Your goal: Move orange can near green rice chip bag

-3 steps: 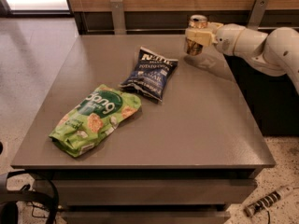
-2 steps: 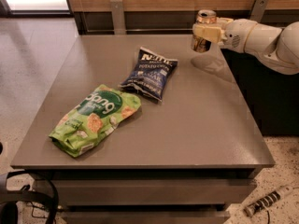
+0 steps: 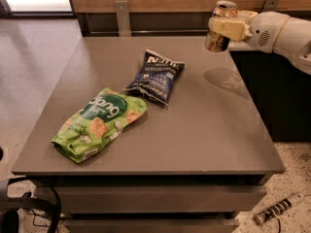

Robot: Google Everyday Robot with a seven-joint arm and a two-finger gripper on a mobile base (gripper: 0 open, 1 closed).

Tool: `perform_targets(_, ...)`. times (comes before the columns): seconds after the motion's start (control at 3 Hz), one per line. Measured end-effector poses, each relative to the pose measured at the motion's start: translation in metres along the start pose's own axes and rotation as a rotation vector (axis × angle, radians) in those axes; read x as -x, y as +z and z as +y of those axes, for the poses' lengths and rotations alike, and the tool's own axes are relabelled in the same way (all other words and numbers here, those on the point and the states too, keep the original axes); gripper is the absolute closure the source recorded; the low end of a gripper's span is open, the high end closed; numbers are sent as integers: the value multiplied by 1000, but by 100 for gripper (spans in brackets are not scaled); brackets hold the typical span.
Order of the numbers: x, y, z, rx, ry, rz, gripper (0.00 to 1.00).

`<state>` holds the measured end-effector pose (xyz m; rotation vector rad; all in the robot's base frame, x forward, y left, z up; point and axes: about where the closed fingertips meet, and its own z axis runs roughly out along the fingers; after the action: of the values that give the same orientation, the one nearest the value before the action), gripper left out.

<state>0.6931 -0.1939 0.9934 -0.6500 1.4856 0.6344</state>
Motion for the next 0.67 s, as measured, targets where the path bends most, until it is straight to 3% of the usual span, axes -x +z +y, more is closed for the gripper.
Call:
perform_targets(0.33,11,-12,43,12,9,21,100)
perform_targets(0.67,2,-10,104,39,27,58,100)
